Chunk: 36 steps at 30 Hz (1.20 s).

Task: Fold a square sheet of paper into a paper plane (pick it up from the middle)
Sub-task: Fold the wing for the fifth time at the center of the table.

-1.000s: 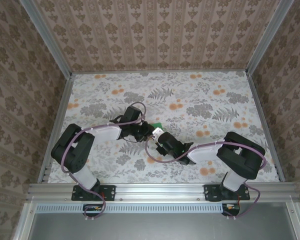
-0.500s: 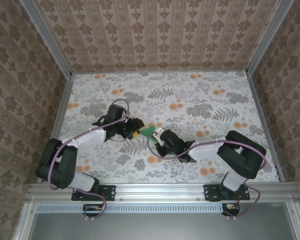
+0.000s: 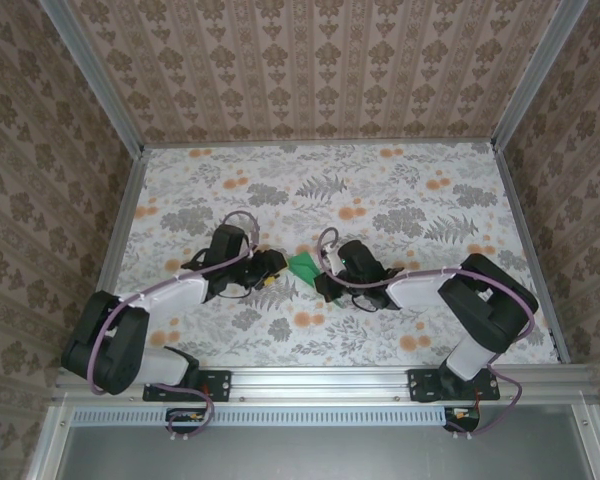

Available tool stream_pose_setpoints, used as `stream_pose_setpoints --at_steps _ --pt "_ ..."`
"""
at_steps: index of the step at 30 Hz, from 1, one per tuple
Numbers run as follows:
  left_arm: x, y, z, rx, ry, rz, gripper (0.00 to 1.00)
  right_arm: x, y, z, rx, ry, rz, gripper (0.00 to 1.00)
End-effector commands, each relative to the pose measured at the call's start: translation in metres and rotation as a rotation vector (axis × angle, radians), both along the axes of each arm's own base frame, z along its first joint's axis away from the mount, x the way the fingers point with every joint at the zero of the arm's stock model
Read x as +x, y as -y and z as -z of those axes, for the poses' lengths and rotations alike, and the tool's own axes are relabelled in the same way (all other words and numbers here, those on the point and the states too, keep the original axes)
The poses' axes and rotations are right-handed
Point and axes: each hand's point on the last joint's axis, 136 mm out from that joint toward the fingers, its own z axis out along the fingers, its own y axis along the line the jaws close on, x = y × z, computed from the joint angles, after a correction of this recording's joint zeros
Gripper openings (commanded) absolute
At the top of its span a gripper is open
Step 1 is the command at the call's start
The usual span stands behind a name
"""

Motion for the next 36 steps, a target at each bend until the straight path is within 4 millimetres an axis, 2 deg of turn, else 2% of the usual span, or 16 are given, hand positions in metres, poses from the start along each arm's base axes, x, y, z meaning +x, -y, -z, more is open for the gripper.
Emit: stream_pose_setpoints --at_steps 1,7,14,21,36 --pt "0.005 0.015 -0.014 -0.029 0.11 0.063 0.44 0.001 -0.012 -0.018 0.162 -0.098 0.0 0.0" --pt "0.009 0.038 -0.014 -0.064 0.137 0.122 0.38 0.005 -0.011 -0.008 0.206 -0.201 0.022 0.0" --pt "0.014 0.056 -0.003 -0.096 0.143 0.161 0.3 0.01 -0.007 -0.001 0.264 -0.262 0.046 0.0" --pt "0.015 0.06 0.011 -0.081 0.131 0.179 0.26 0.014 -0.002 0.005 0.296 -0.315 0.074 0.0" --pt "0.021 0.072 0.027 -0.118 0.125 0.205 0.22 0.022 0.006 0.023 0.316 -0.419 0.136 0.0"
